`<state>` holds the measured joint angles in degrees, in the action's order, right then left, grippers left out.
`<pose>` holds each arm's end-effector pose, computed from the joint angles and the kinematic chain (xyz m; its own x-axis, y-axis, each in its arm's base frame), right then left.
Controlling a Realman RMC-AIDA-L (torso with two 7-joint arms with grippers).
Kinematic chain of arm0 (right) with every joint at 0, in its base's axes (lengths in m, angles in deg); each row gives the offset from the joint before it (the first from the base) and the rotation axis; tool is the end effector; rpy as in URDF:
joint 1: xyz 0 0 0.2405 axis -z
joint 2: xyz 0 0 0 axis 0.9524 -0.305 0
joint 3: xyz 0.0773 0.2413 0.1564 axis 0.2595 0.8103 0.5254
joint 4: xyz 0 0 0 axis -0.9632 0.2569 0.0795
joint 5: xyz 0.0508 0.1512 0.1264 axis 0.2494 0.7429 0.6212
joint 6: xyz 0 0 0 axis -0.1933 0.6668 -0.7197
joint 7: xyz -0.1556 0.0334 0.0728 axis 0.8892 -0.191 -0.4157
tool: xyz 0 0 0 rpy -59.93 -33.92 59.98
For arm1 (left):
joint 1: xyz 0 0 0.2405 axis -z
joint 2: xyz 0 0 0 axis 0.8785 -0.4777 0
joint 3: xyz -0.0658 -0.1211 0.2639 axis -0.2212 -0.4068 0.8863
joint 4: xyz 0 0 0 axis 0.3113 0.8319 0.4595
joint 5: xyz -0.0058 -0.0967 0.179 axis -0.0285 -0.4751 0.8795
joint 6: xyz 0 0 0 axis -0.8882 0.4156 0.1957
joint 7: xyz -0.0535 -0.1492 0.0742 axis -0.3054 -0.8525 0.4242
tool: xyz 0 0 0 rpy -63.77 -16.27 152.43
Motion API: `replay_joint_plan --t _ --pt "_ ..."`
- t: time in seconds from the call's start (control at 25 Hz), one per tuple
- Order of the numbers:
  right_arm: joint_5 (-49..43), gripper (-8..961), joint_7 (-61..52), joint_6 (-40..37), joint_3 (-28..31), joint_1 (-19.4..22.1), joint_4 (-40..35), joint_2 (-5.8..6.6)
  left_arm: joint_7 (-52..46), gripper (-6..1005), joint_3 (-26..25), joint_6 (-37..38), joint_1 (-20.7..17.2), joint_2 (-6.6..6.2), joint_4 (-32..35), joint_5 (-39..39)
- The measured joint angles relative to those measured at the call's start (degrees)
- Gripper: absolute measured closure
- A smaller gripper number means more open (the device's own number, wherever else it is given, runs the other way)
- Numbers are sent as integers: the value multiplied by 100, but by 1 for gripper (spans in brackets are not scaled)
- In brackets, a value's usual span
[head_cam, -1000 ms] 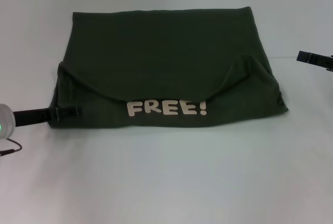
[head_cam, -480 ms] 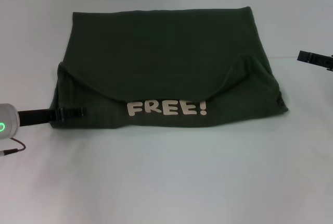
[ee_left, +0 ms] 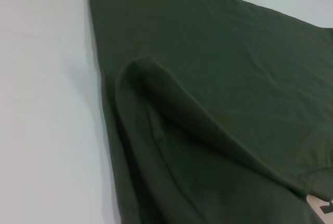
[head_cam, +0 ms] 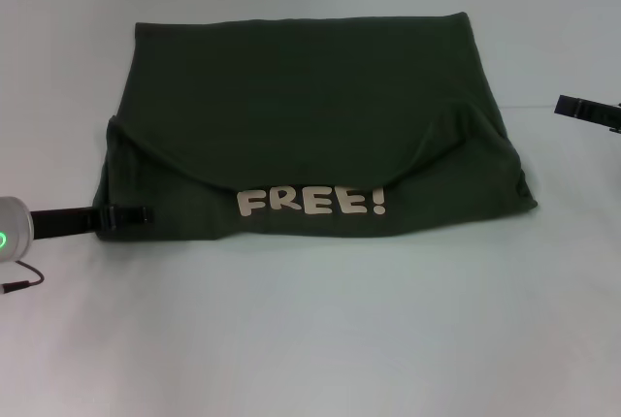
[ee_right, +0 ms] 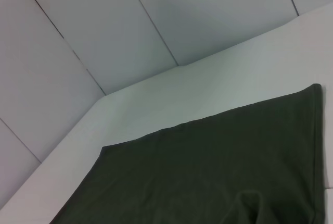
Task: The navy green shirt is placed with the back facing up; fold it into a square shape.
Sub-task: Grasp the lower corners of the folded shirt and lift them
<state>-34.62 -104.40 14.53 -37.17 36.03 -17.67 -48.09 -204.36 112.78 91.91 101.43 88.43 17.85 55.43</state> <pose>0.3378 0.4541 0.0616 0.3786 -0.5492 -0.7450 -0.9133 -0.3521 -0.2046 -0.3512 0.4455 -0.0240 0.3676 0.7586 0.5379 0.9171 -0.1998 -0.3450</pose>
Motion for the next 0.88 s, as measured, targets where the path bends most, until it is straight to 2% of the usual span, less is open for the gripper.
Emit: replay_joint_plan --t 0.16,0.6,0.88 --pt "0 229 0 -1 0 0 9 -2 -6 344 -21 8 -8 0 9 4" --pt "-43 229 0 17 -1 -1 0 -21 -7 514 6 -30 -16 11 12 5" --pt "-50 229 0 24 0 -7 -2 -29 -4 518 1 -49 -11 4 5 48"
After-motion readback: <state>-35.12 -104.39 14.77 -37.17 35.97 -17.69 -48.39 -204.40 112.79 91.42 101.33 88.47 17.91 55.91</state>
